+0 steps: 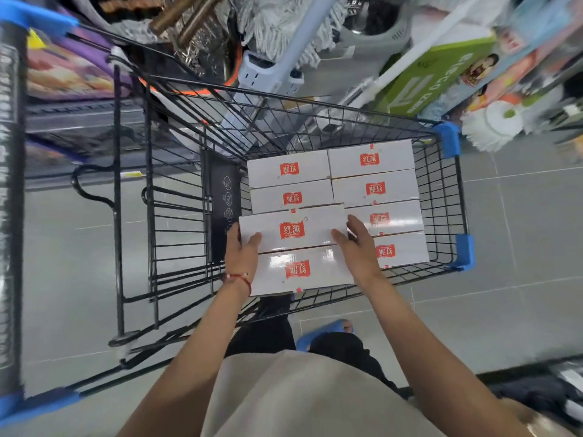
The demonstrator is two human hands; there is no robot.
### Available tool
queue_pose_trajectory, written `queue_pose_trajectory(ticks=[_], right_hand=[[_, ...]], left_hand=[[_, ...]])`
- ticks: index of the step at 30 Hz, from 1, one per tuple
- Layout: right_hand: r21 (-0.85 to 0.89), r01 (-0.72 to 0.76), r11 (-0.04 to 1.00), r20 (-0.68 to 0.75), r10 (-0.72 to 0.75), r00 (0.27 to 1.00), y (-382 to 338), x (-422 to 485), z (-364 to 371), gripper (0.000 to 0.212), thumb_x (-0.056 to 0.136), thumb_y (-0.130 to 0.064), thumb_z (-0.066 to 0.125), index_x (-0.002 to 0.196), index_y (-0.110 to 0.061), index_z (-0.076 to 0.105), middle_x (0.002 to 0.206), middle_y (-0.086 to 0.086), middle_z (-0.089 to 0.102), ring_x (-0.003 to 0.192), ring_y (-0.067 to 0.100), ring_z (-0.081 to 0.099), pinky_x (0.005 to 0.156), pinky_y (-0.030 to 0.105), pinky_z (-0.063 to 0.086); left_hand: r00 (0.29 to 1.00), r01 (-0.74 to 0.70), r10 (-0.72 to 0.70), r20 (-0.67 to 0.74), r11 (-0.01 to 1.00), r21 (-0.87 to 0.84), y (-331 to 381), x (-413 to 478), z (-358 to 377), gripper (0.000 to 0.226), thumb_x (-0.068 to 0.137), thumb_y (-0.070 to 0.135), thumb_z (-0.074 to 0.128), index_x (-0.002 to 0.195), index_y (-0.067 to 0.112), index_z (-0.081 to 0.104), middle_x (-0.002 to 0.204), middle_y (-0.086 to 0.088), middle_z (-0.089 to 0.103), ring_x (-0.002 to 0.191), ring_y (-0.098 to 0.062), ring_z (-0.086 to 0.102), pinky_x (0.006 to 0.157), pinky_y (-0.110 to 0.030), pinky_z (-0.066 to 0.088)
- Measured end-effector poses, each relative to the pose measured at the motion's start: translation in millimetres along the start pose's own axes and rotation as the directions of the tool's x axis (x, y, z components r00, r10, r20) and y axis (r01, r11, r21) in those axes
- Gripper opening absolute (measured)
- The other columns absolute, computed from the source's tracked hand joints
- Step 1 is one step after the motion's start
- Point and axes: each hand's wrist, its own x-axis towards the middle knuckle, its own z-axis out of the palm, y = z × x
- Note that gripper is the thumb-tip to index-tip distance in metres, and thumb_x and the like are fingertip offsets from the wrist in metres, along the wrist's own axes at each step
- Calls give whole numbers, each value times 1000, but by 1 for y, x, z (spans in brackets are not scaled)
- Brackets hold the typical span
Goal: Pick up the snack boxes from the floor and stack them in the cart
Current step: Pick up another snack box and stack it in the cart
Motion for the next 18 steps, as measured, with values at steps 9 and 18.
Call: queue_pose_trajectory(ticks=[9, 18], right_hand=[[145, 172, 974, -67, -164, 984, 26, -51, -63, 35, 103, -11, 64, 138, -16, 63, 135, -1, 64, 106, -5, 60, 94, 8, 49], [337, 289, 896, -159, -249, 955, 74, -125, -180, 26, 101, -12, 67, 125, -18, 66, 107, -10, 77, 106, 3, 69, 105, 29, 50]], left_hand=[[949, -285, 299, -103, 949, 133, -5, -60, 34, 54, 99, 10, 60, 150, 18, 44, 153, -1, 46, 139, -18, 43, 117, -34, 34], [864, -503, 479, 158, 841, 199, -38, -176, 116, 36, 98, 7, 57, 133, 14, 59, 138, -2, 58, 122, -16, 55, 94, -18, 45]])
